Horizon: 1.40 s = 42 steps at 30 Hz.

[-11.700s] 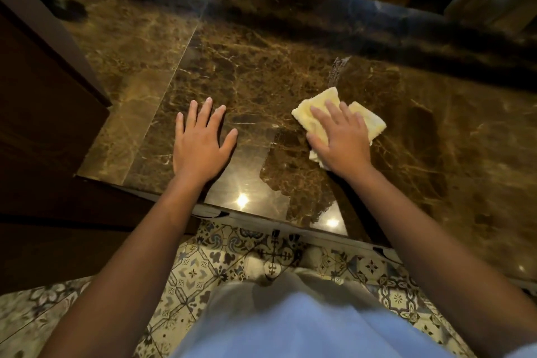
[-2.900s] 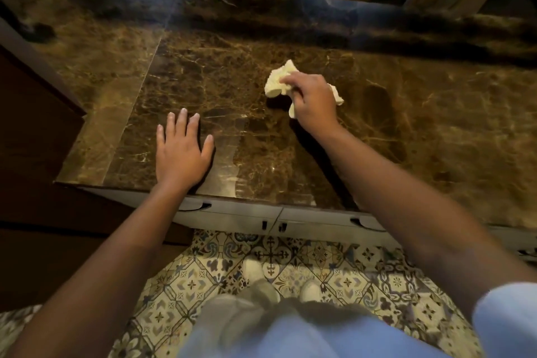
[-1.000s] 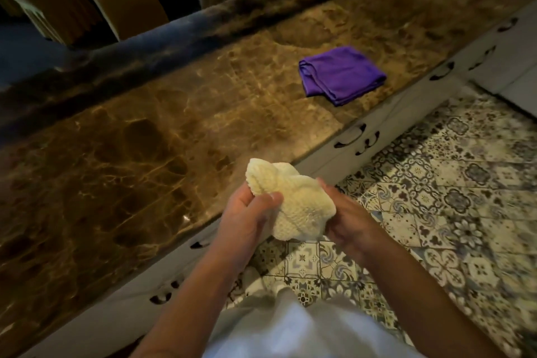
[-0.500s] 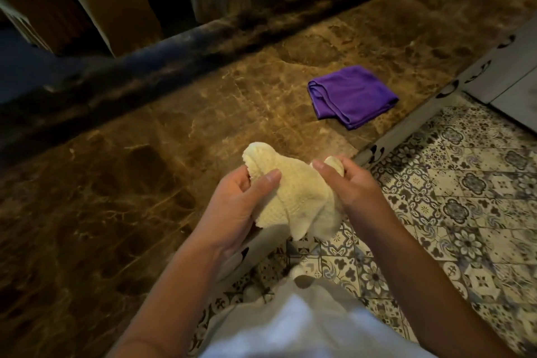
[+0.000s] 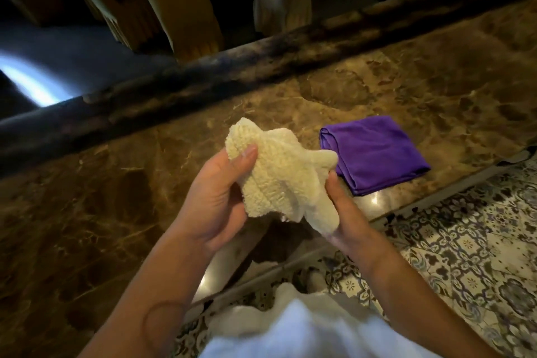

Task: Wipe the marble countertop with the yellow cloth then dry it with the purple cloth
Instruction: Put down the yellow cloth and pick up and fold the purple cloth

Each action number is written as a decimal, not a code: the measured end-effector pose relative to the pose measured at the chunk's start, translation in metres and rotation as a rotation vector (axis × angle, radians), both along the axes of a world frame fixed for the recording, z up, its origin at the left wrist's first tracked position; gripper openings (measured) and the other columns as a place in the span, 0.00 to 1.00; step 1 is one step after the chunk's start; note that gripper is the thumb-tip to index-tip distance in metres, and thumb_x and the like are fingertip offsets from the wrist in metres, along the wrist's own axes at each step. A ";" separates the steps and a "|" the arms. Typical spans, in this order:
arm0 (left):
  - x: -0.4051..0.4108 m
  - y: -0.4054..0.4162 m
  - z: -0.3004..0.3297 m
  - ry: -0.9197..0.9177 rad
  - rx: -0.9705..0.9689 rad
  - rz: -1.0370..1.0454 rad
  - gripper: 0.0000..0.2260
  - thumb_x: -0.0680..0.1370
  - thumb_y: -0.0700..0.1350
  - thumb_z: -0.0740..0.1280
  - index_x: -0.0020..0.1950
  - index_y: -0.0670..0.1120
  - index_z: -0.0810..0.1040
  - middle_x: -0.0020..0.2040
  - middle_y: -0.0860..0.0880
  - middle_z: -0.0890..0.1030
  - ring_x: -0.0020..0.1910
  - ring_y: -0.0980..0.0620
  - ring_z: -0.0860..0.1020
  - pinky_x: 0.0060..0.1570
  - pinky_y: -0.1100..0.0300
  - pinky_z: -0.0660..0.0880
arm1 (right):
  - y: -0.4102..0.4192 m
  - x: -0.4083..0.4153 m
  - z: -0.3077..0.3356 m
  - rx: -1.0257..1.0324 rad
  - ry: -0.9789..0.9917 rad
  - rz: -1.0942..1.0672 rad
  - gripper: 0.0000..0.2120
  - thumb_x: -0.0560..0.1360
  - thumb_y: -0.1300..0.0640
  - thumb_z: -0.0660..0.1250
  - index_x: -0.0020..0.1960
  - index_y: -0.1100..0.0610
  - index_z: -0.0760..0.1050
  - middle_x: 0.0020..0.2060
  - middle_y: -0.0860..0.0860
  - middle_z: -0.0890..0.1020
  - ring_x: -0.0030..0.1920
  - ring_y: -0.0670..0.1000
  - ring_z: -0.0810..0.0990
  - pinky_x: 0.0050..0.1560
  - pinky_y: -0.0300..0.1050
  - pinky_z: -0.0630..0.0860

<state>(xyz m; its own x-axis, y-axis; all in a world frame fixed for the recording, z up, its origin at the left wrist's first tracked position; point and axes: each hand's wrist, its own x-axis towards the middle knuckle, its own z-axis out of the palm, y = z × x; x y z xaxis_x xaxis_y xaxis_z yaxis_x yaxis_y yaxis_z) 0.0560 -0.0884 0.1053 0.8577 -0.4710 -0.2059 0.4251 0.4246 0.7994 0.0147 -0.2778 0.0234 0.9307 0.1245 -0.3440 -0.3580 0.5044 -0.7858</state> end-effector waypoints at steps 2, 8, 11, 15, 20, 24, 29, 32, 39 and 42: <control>0.004 -0.013 -0.005 -0.011 0.014 0.062 0.18 0.78 0.46 0.67 0.66 0.42 0.76 0.60 0.41 0.82 0.60 0.43 0.82 0.57 0.47 0.81 | -0.017 0.017 -0.003 0.051 0.011 0.023 0.48 0.46 0.29 0.82 0.59 0.53 0.78 0.47 0.49 0.89 0.50 0.46 0.87 0.46 0.40 0.82; 0.002 -0.033 -0.032 0.068 0.347 0.391 0.12 0.82 0.46 0.65 0.63 0.46 0.78 0.55 0.45 0.87 0.57 0.44 0.85 0.50 0.51 0.84 | -0.064 0.044 -0.007 0.007 -0.004 0.167 0.31 0.58 0.36 0.82 0.53 0.55 0.86 0.52 0.55 0.88 0.53 0.52 0.87 0.49 0.45 0.83; 0.002 -0.040 -0.048 0.086 0.539 0.454 0.11 0.83 0.47 0.65 0.63 0.45 0.80 0.56 0.44 0.87 0.55 0.45 0.86 0.49 0.50 0.84 | -0.077 0.056 -0.007 -0.061 0.090 0.235 0.13 0.69 0.56 0.77 0.52 0.58 0.85 0.48 0.57 0.89 0.47 0.54 0.88 0.45 0.45 0.84; 0.014 -0.032 -0.069 0.206 0.699 0.465 0.10 0.83 0.46 0.67 0.61 0.44 0.82 0.54 0.46 0.88 0.53 0.47 0.87 0.54 0.47 0.83 | -0.085 0.095 -0.010 -0.323 0.160 0.254 0.07 0.76 0.62 0.73 0.54 0.62 0.84 0.49 0.57 0.89 0.52 0.56 0.88 0.53 0.51 0.83; 0.031 -0.018 -0.086 0.232 0.907 0.394 0.10 0.81 0.48 0.69 0.57 0.44 0.83 0.50 0.47 0.88 0.49 0.49 0.88 0.45 0.55 0.84 | -0.077 0.130 -0.017 -0.730 0.057 0.423 0.06 0.74 0.55 0.76 0.46 0.58 0.84 0.40 0.50 0.89 0.44 0.51 0.88 0.44 0.47 0.84; 0.034 -0.007 -0.097 0.187 1.078 0.333 0.11 0.80 0.51 0.71 0.51 0.43 0.85 0.46 0.46 0.88 0.47 0.46 0.88 0.48 0.49 0.85 | -0.076 0.144 -0.027 -0.997 0.012 0.480 0.17 0.71 0.51 0.78 0.48 0.66 0.83 0.45 0.61 0.87 0.46 0.58 0.86 0.47 0.55 0.81; 0.035 0.005 -0.115 0.117 1.301 0.305 0.14 0.77 0.54 0.73 0.47 0.43 0.84 0.44 0.44 0.87 0.45 0.44 0.87 0.45 0.47 0.85 | -0.075 0.146 -0.031 -1.297 -0.099 0.510 0.19 0.69 0.45 0.76 0.43 0.62 0.83 0.39 0.57 0.86 0.43 0.57 0.85 0.40 0.55 0.79; 0.037 0.002 -0.119 -0.013 1.568 0.281 0.16 0.76 0.59 0.72 0.41 0.46 0.81 0.36 0.47 0.85 0.34 0.48 0.85 0.38 0.46 0.85 | -0.070 0.142 -0.030 -1.509 -0.127 0.502 0.17 0.69 0.40 0.74 0.41 0.54 0.79 0.38 0.50 0.82 0.42 0.54 0.81 0.32 0.46 0.69; 0.031 0.003 -0.114 -0.192 1.892 0.331 0.18 0.75 0.64 0.70 0.53 0.51 0.79 0.48 0.53 0.80 0.44 0.52 0.79 0.40 0.54 0.79 | -0.089 0.124 0.002 -1.602 -0.190 0.291 0.13 0.73 0.42 0.70 0.54 0.47 0.81 0.46 0.46 0.84 0.50 0.53 0.82 0.42 0.46 0.72; 0.034 -0.007 -0.106 -0.381 1.846 0.411 0.20 0.77 0.59 0.70 0.64 0.48 0.78 0.64 0.47 0.78 0.60 0.48 0.76 0.49 0.54 0.76 | -0.135 0.114 0.013 -1.587 -0.187 0.044 0.16 0.75 0.40 0.67 0.58 0.47 0.81 0.52 0.47 0.83 0.53 0.53 0.81 0.48 0.49 0.76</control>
